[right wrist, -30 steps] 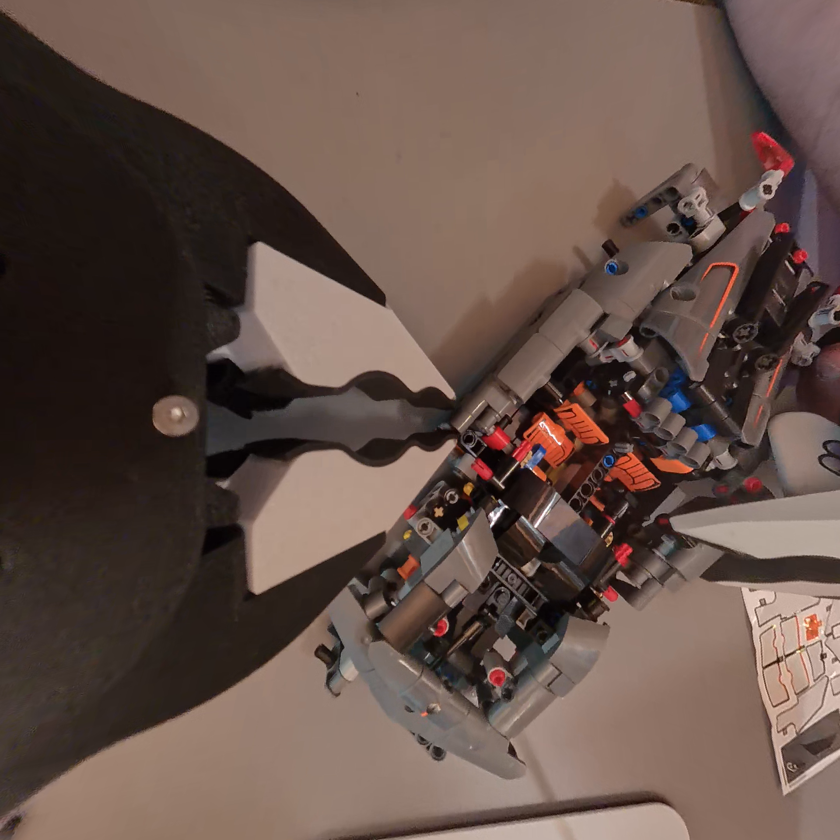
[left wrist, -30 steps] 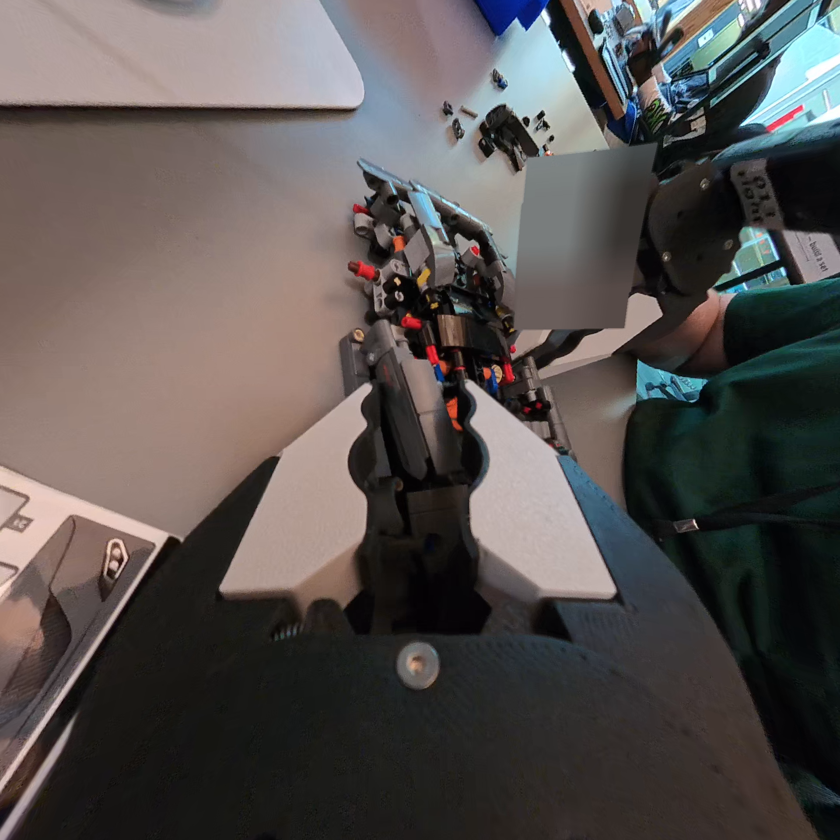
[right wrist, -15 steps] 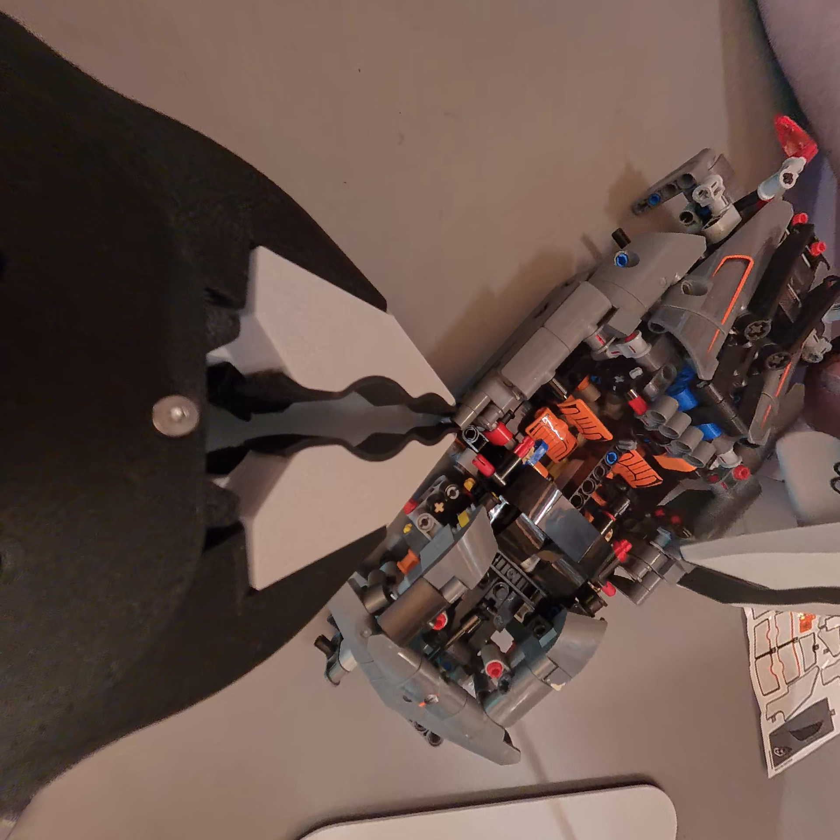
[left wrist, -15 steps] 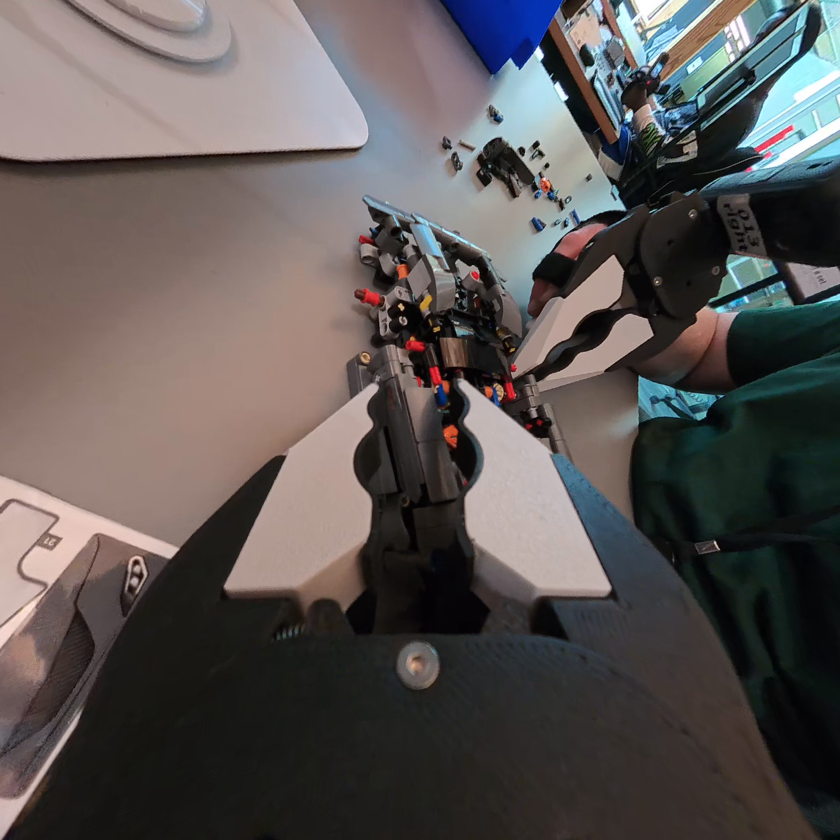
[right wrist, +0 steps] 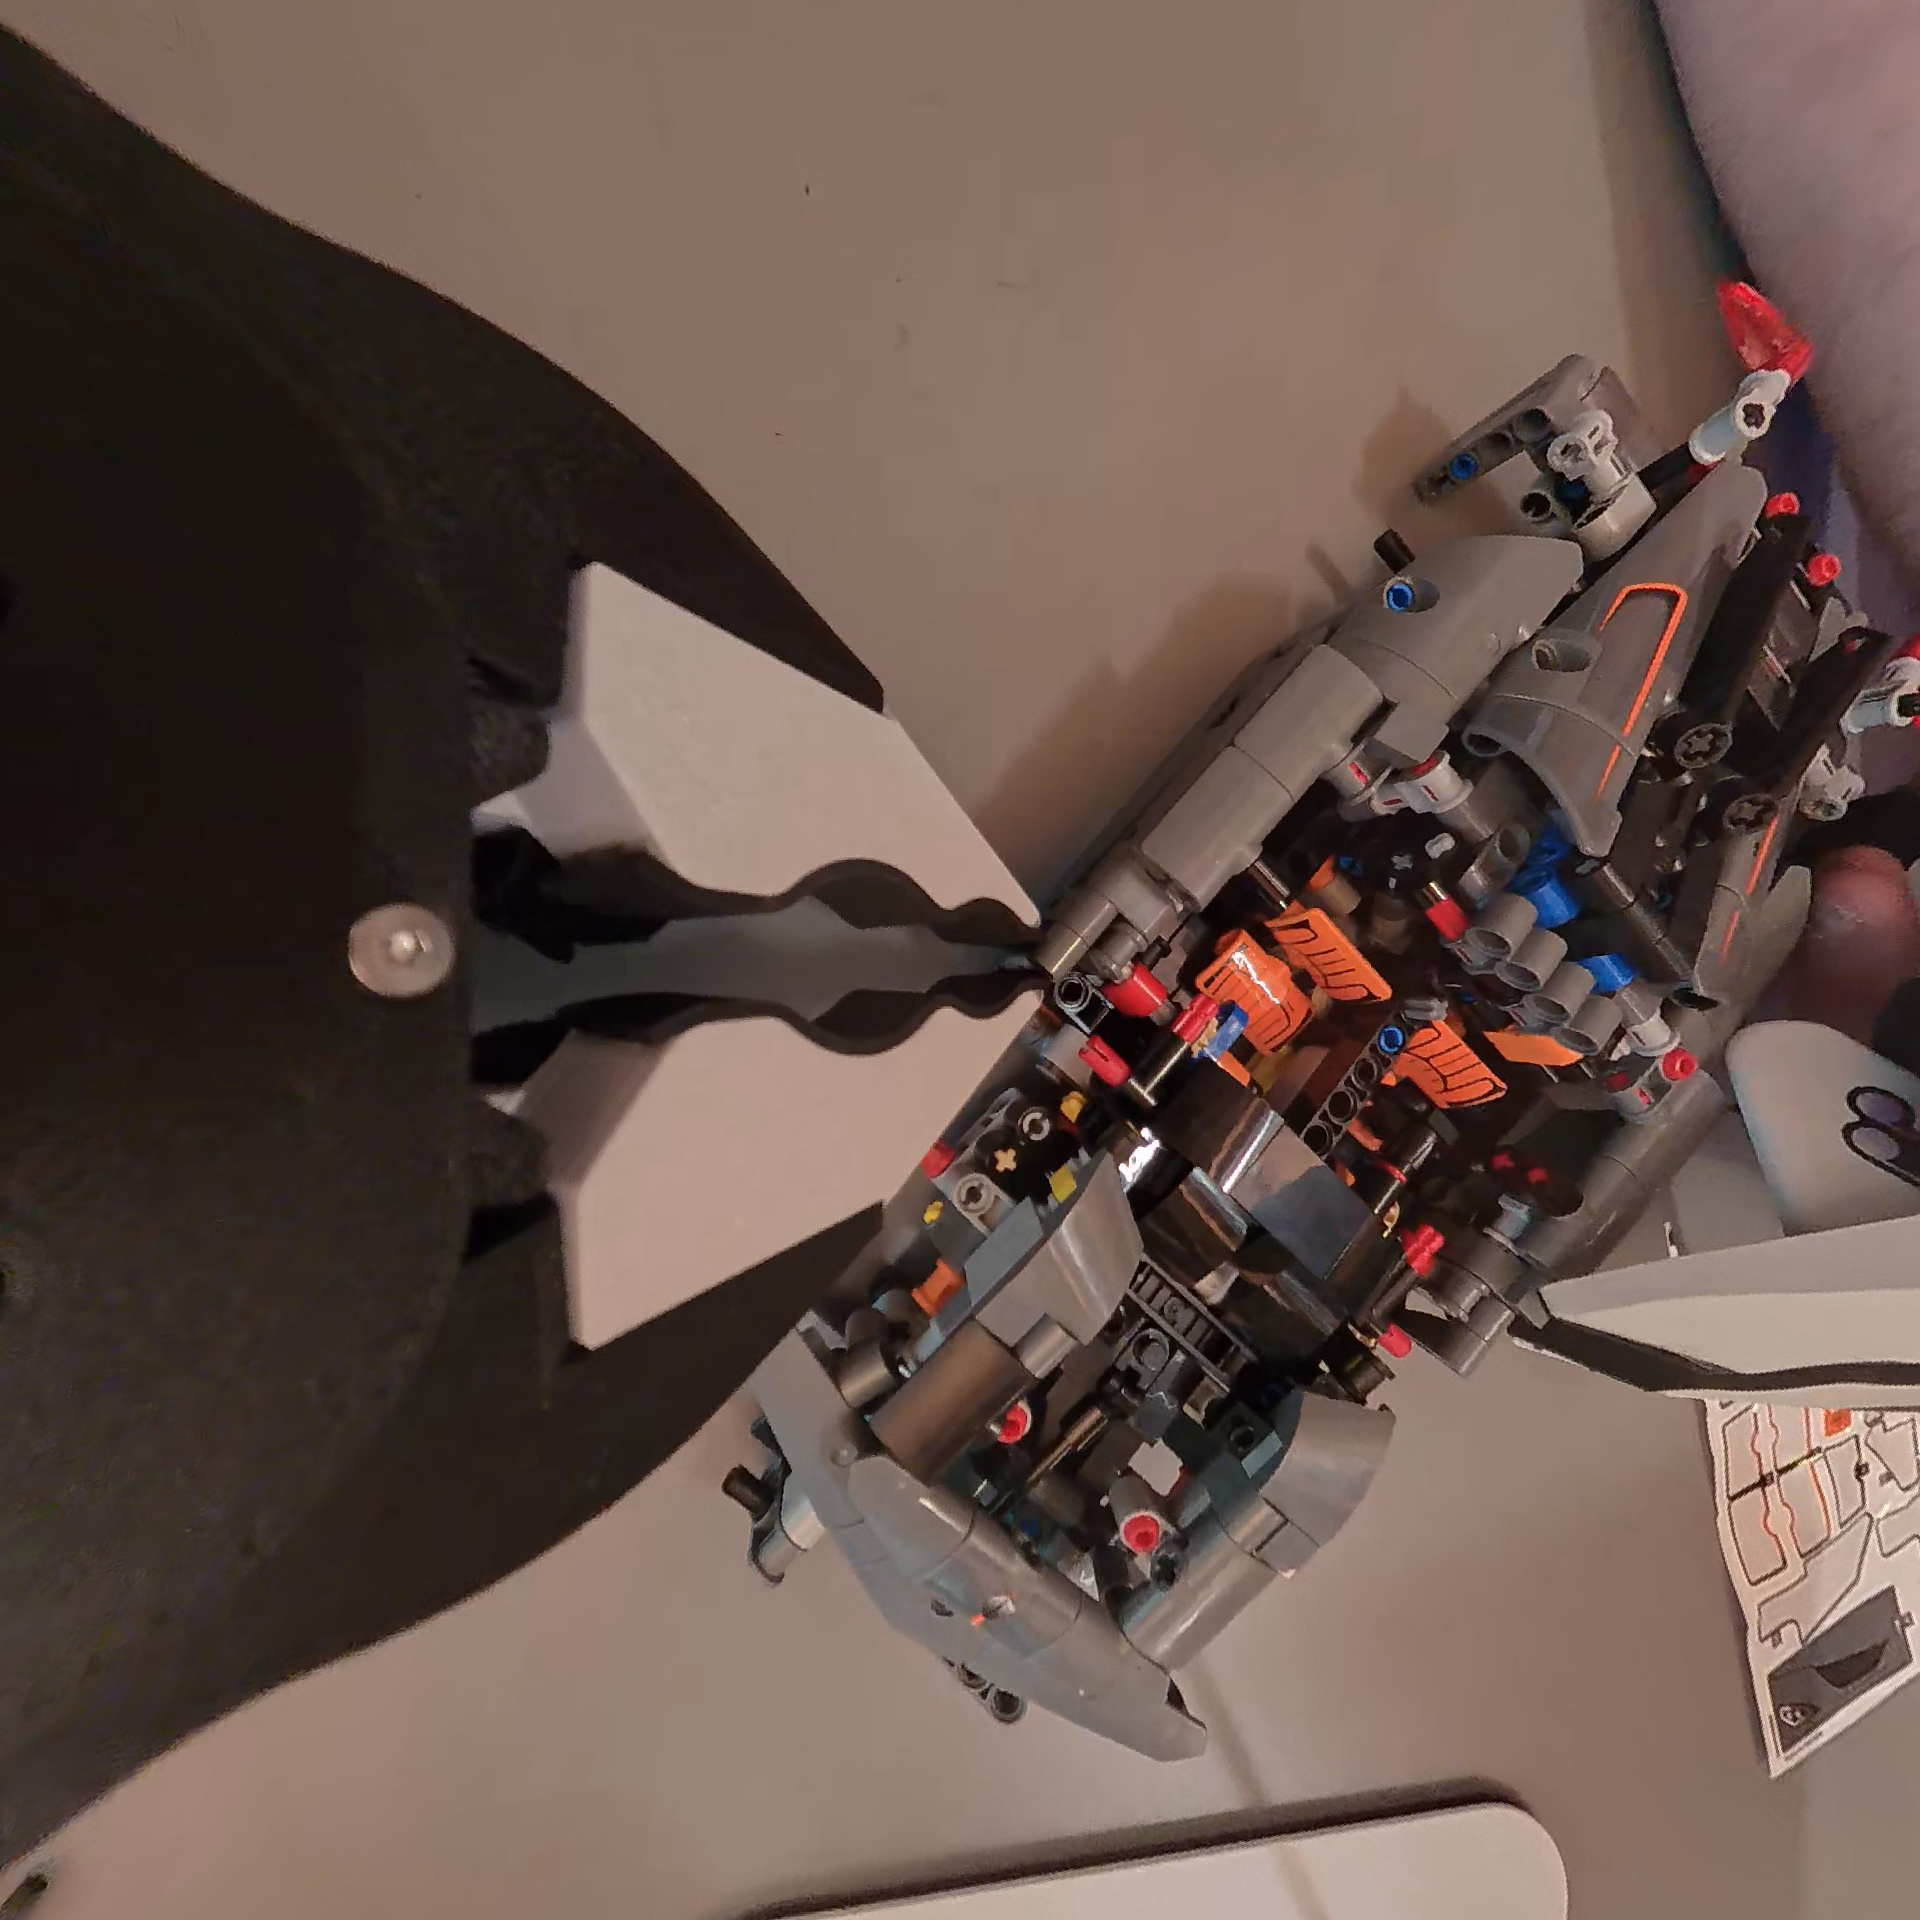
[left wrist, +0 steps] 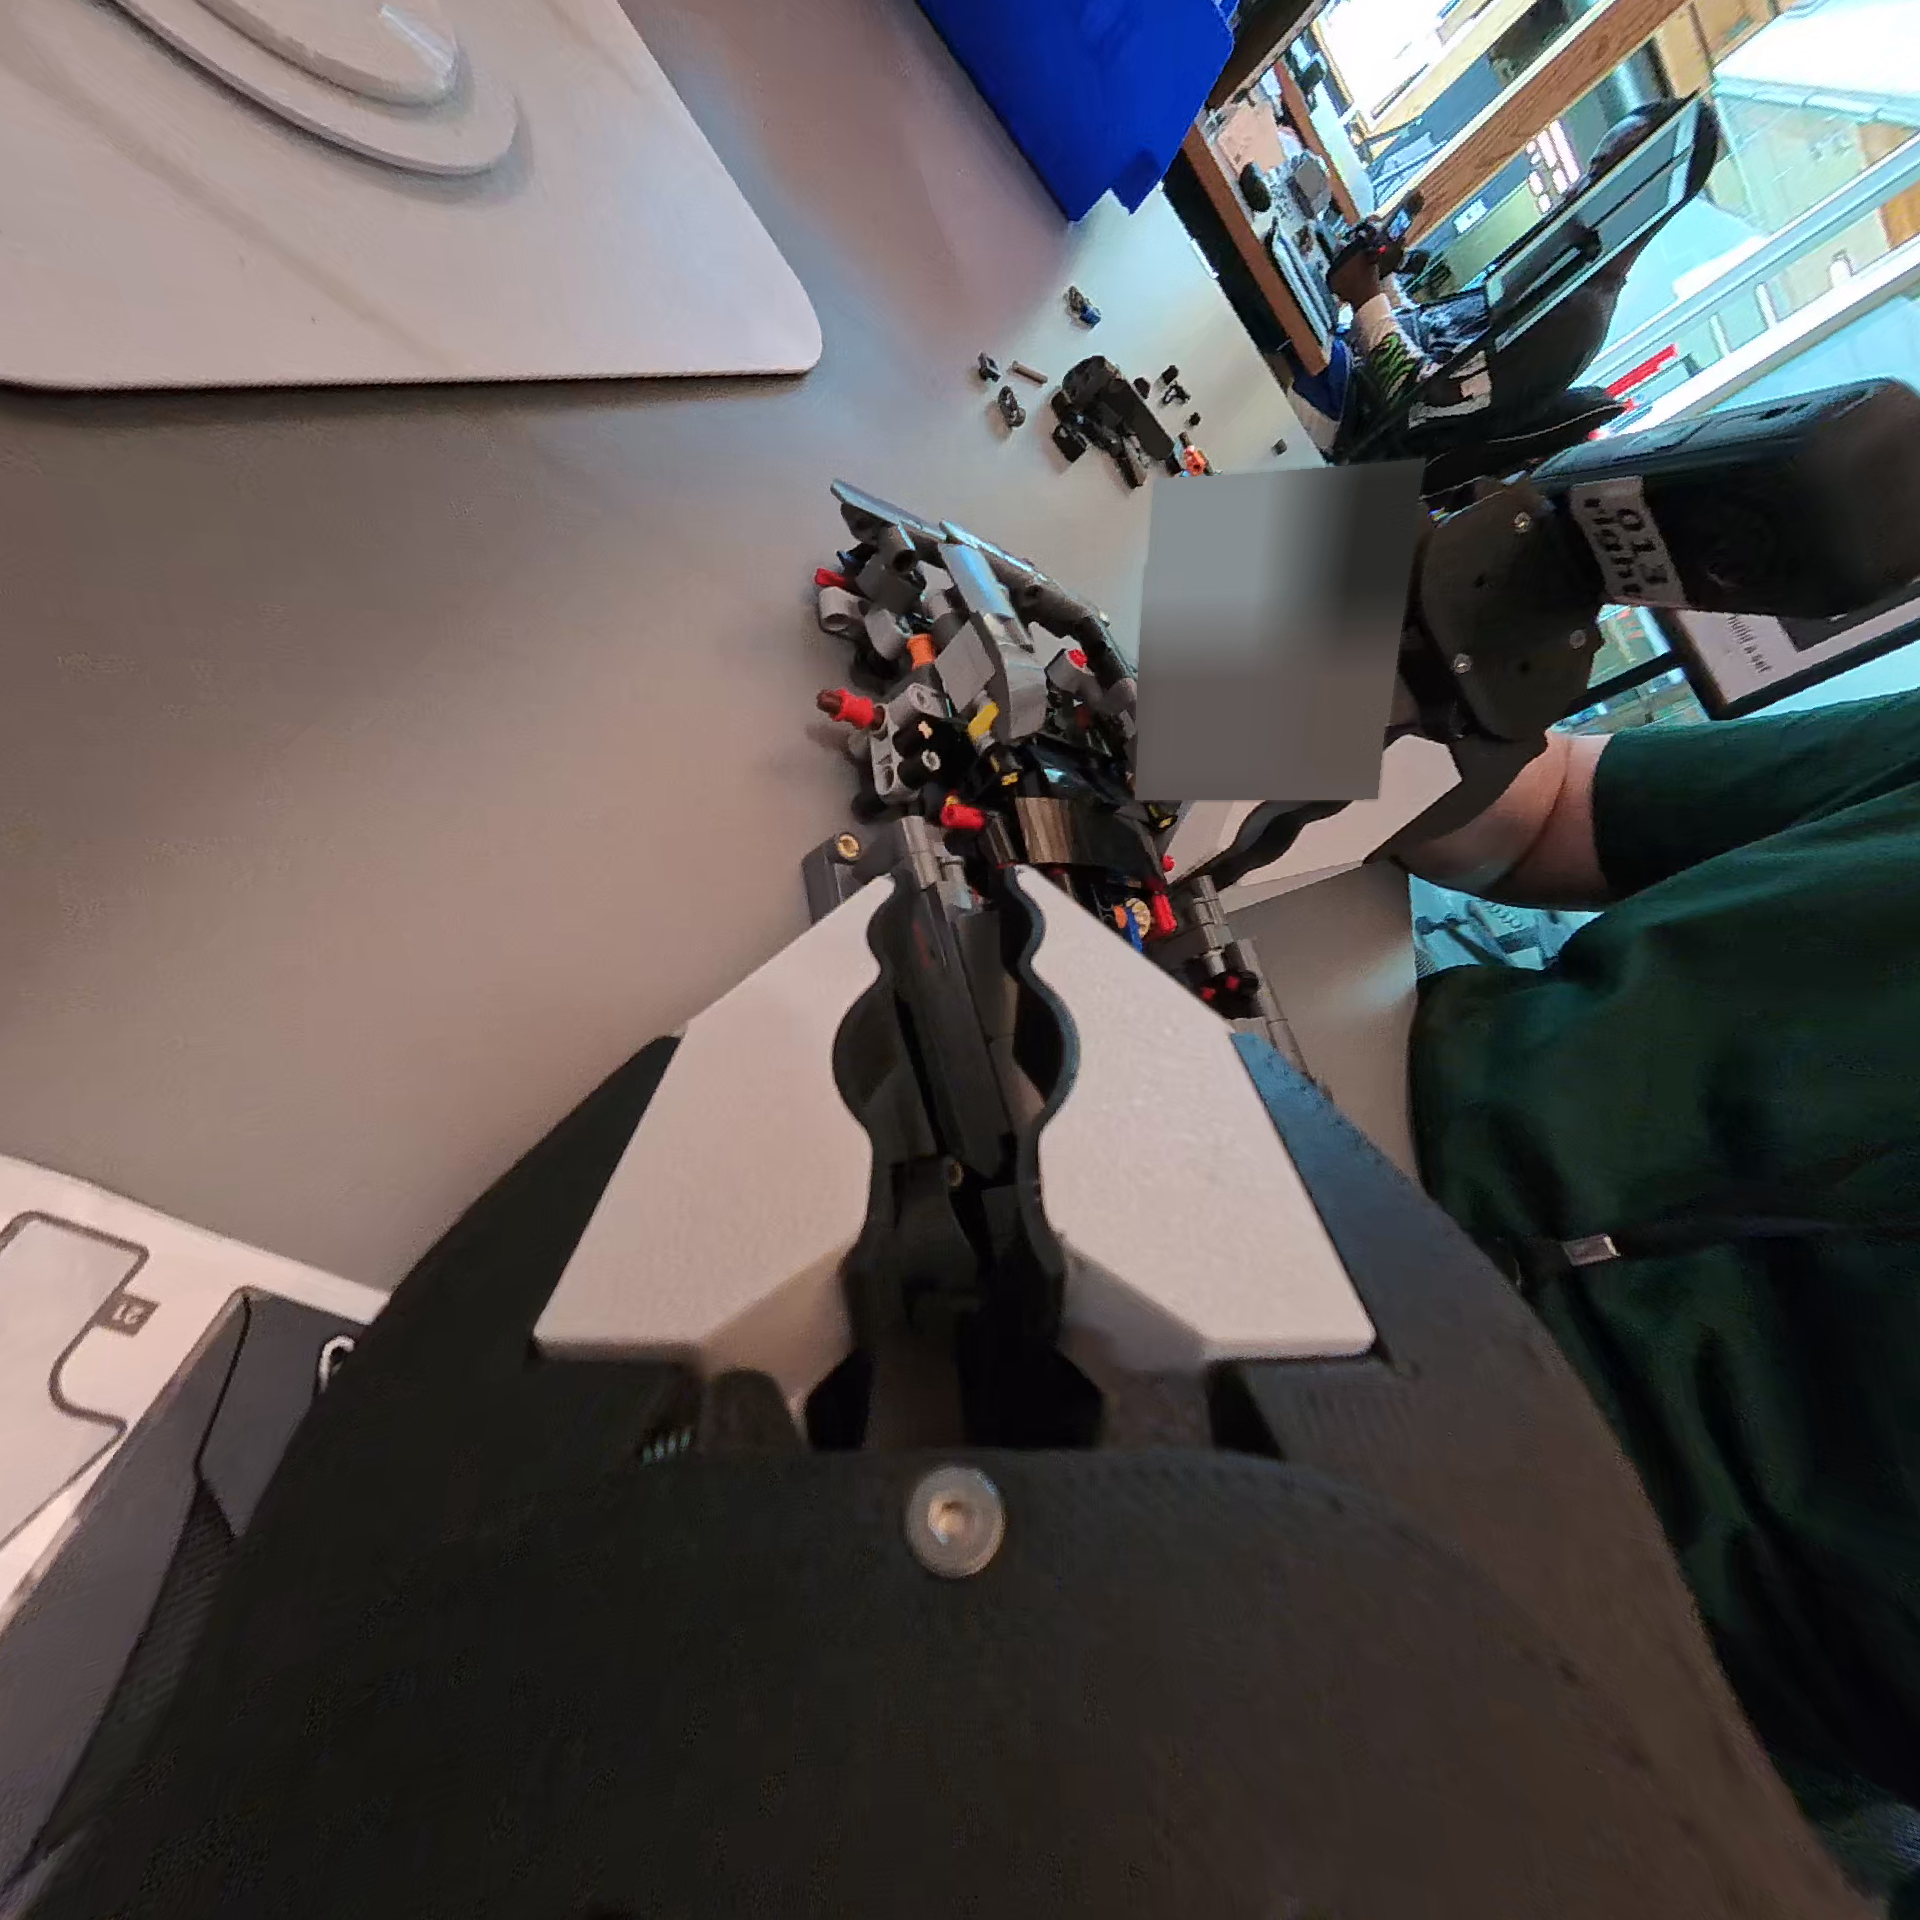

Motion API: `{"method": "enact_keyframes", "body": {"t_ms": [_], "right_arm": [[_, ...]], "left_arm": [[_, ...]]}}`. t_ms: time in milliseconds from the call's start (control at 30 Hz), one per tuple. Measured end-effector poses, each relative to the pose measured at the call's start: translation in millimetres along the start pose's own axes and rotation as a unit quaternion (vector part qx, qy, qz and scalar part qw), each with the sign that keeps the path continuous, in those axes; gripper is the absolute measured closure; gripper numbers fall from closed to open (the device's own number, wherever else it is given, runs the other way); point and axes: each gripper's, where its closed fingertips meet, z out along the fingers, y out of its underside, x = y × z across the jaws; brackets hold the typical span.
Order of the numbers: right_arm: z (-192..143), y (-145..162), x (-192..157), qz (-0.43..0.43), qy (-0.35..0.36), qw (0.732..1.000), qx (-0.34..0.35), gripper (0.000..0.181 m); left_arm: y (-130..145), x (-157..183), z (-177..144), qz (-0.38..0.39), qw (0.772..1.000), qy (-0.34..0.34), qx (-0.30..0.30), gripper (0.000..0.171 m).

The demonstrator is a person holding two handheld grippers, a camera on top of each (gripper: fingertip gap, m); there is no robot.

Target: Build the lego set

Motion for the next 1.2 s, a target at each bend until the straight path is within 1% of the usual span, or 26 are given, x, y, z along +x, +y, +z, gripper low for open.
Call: {"method": "enact_keyframes", "body": {"t_ms": [133,367,433,467,533,567,700,833,933,1067,1200], "right_arm": [[1,0,0,0.014,-0.006,1.000,0.005,0.180],[2,0,2,0.021,0.001,1.000,0.000,0.181],[1,0,2,0.010,0.001,1.000,-0.004,0.180],[1,0,0,0.010,-0.005,1.000,-0.006,0.179],[-1,2,-3,0.020,-0.027,0.999,-0.007,0.171],[-2,2,-4,0.024,-0.033,0.999,-0.004,0.167],[-2,2,-5,0.019,-0.035,0.999,-0.005,0.165],[-3,3,-8,0.008,-0.041,0.999,-0.012,0.166],[-5,2,-8,0.008,-0.042,0.999,-0.006,0.167],[-4,1,-7,0.012,-0.039,0.999,0.000,0.167],[-4,1,-8,0.010,-0.039,0.999,0.001,0.169]], "left_arm": [[-1,0,0,-0.015,1.000,0.018,0.010,0.157],[-3,-2,-1,-0.032,0.999,0.023,0.026,0.164],[-2,-5,0,-0.030,0.999,0.014,0.027,0.171],[-2,-5,1,-0.023,0.999,0.011,0.024,0.171],[1,-4,4,-0.018,1.000,0.008,0.015,0.171],[2,-6,5,-0.021,1.000,0.002,0.011,0.167],[3,-6,6,-0.027,1.000,0.008,0.007,0.162],[2,-5,5,-0.025,1.000,0.010,0.009,0.162],[-1,-11,3,-0.013,1.000,-0.015,0.018,0.168],[9,-14,11,-0.002,0.999,-0.034,-0.021,0.171],[10,-16,13,-0.004,0.999,-0.044,-0.023,0.171]]}}
